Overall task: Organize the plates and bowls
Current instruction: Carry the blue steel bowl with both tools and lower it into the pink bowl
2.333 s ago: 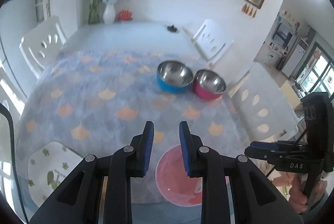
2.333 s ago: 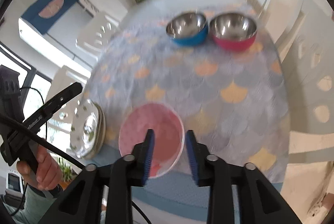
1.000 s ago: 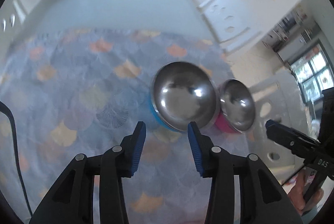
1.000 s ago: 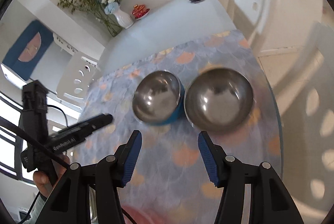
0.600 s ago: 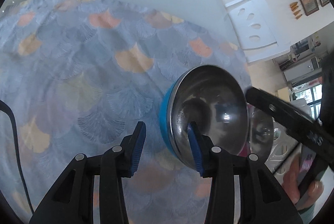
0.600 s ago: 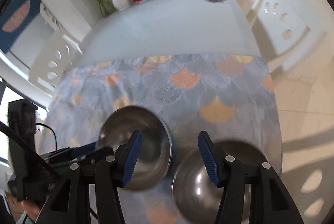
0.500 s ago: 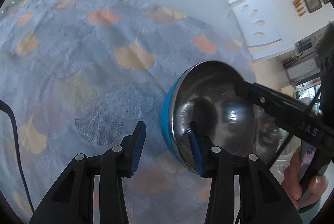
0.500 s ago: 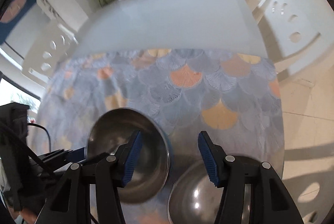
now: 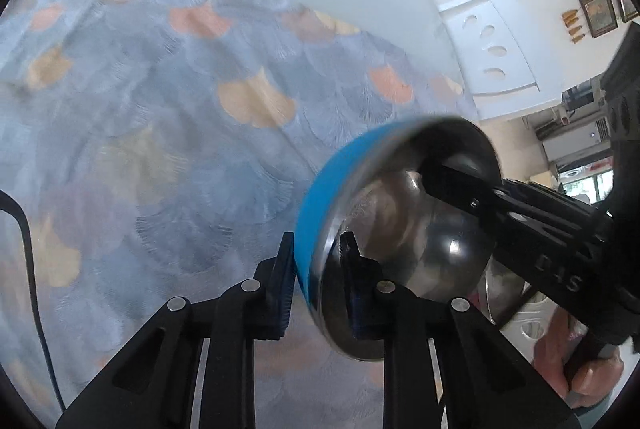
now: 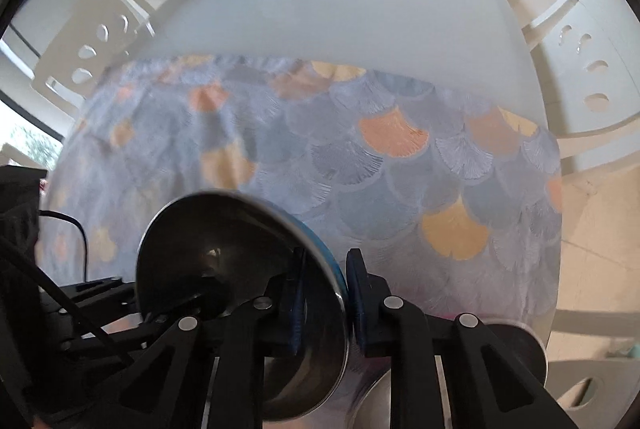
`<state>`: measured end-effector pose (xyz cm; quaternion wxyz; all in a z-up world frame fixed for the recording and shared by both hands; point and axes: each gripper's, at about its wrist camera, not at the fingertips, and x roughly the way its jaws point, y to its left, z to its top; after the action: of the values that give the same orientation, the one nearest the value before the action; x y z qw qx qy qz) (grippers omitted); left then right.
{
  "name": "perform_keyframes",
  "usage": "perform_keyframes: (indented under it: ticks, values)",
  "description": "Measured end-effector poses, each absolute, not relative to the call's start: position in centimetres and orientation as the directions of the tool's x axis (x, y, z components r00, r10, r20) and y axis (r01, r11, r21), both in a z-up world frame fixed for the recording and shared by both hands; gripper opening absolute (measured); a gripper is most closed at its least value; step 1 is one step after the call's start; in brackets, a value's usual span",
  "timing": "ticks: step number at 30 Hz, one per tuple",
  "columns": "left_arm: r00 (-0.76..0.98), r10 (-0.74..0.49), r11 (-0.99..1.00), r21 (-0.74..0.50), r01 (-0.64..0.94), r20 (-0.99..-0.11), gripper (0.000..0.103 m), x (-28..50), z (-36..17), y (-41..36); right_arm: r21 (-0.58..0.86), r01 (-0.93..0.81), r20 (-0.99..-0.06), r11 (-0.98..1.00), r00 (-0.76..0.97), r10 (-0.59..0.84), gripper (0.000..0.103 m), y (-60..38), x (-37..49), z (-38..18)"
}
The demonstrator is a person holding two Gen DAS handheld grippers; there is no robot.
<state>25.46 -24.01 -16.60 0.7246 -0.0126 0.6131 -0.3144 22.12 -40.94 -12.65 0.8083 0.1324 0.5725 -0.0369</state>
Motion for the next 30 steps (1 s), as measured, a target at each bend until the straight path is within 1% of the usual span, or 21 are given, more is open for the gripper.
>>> perform_keyframes:
  ticks: [2, 8, 13, 18, 21, 25, 30]
  values:
    - [0.069, -0.463, 0.811, -0.390, 0.436, -0.884, 0.018, 25.0, -15.5, -23.3, 0.195, 0.225, -0.931, 0.955, 0.350, 0.107, 0.019, -40.4, 21.7, -11.6]
    - [0.100, -0.488, 0.811, -0.409, 0.418, -0.867, 0.018, 22.1, -12.2, -20.2, 0.211, 0.272, -0.929, 0.939, 0.354, 0.106, 0.020, -38.0, 19.2, -8.9]
    - [0.121, -0.522, 0.793, -0.429, 0.432, -0.844, 0.018, 18.4, -8.8, -17.9, 0.271, 0.319, -0.917, 0.908, 0.371, 0.144, 0.020, -36.2, 14.9, -5.8]
    - [0.182, -0.514, 0.792, -0.382, 0.476, -0.838, 0.018, 13.5, -5.8, -15.5, 0.291, 0.372, -0.908, 0.881, 0.398, 0.132, 0.020, -33.4, 9.7, -3.2]
    - [0.189, -0.506, 0.780, -0.353, 0.517, -0.841, 0.018, 10.9, -4.5, -14.5, 0.292, 0.390, -0.907, 0.873, 0.402, 0.123, 0.021, -31.7, 6.6, -2.2]
    - [0.206, -0.482, 0.780, -0.310, 0.544, -0.852, 0.018, 7.4, -4.0, -12.7, 0.339, 0.419, -0.907, 0.842, 0.384, 0.173, 0.022, -29.9, 2.6, -2.5]
    - [0.162, -0.435, 0.784, -0.285, 0.552, -0.886, 0.018, 3.8, -6.2, -10.9, 0.318, 0.422, -0.931, 0.849, 0.307, 0.196, 0.022, -27.0, -1.0, -4.7]
